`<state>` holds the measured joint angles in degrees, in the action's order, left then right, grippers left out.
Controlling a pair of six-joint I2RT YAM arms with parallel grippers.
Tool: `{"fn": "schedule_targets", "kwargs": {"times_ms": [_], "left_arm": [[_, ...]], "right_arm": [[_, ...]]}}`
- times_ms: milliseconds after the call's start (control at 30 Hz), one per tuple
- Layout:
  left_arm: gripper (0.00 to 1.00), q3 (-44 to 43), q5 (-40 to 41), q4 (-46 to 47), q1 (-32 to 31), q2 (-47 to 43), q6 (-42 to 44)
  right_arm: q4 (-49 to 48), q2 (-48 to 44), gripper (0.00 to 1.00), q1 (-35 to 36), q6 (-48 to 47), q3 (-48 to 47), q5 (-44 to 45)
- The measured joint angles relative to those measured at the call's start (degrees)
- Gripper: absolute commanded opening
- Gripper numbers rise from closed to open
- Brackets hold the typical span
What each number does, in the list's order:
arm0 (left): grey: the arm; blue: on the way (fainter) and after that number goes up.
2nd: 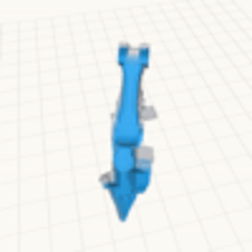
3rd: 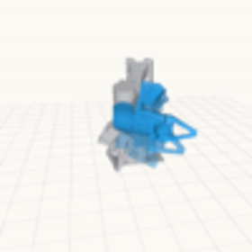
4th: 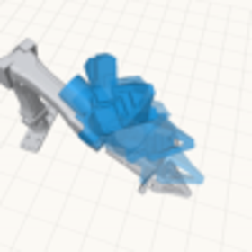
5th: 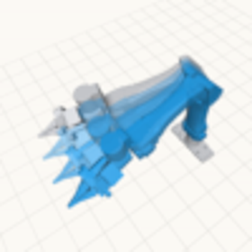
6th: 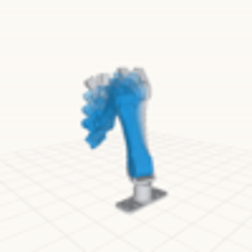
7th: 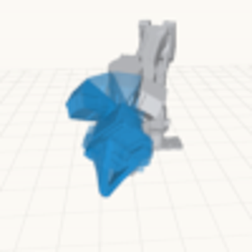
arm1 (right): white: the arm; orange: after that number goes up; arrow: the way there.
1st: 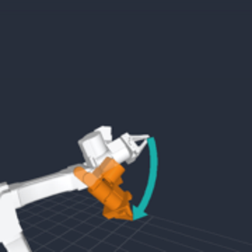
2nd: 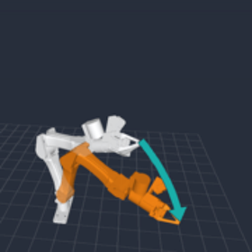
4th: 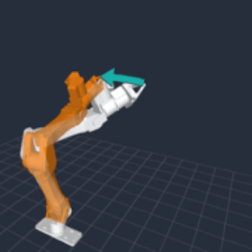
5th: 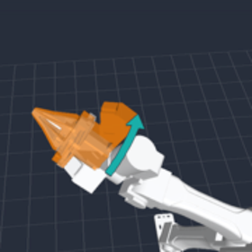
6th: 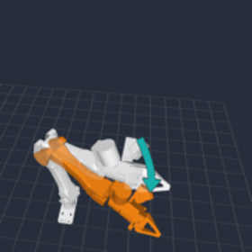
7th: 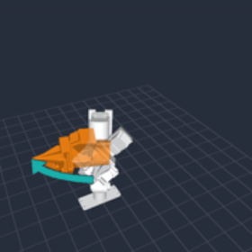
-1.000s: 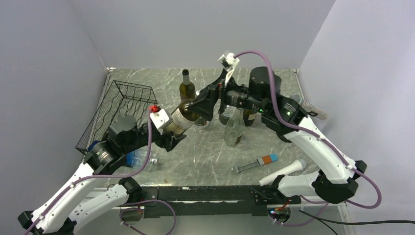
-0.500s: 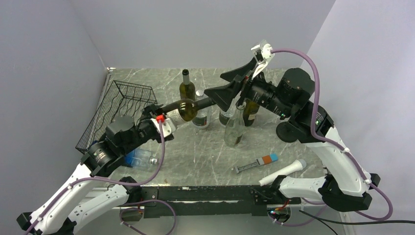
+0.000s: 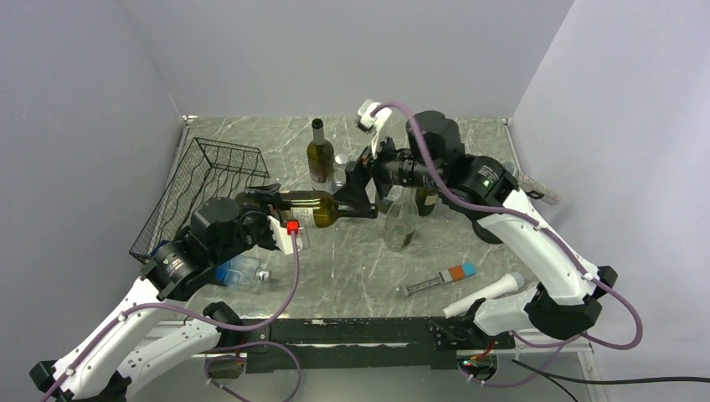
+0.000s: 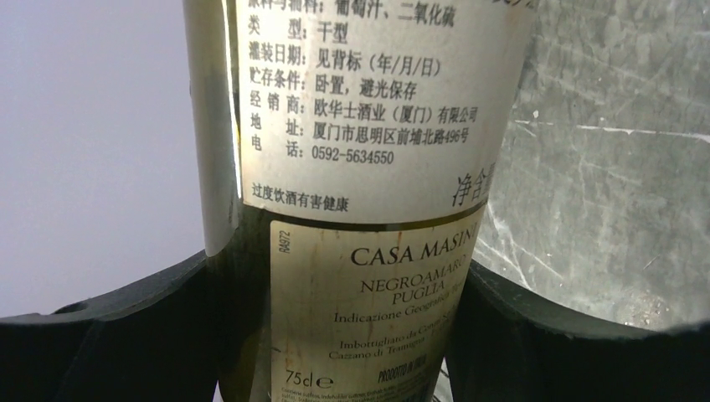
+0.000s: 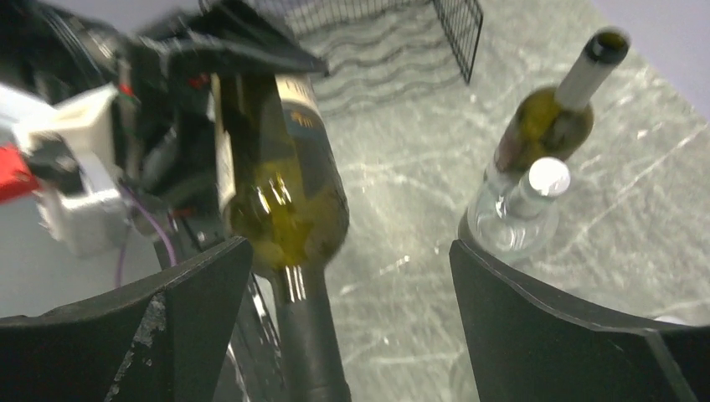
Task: Put the wine bottle on the wine rack
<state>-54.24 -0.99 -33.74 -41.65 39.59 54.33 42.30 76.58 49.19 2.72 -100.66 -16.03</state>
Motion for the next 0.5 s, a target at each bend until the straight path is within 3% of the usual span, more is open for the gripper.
{"fn": "schedule_targets", "kwargs": {"times_ms": [500], "left_arm": [[0.01, 0.0, 1.9, -4.0, 0.0, 0.7, 7.6]], "right_arm": [[11.8, 5.0, 0.88, 4.2, -15.3, 3.2, 1.0]]}}
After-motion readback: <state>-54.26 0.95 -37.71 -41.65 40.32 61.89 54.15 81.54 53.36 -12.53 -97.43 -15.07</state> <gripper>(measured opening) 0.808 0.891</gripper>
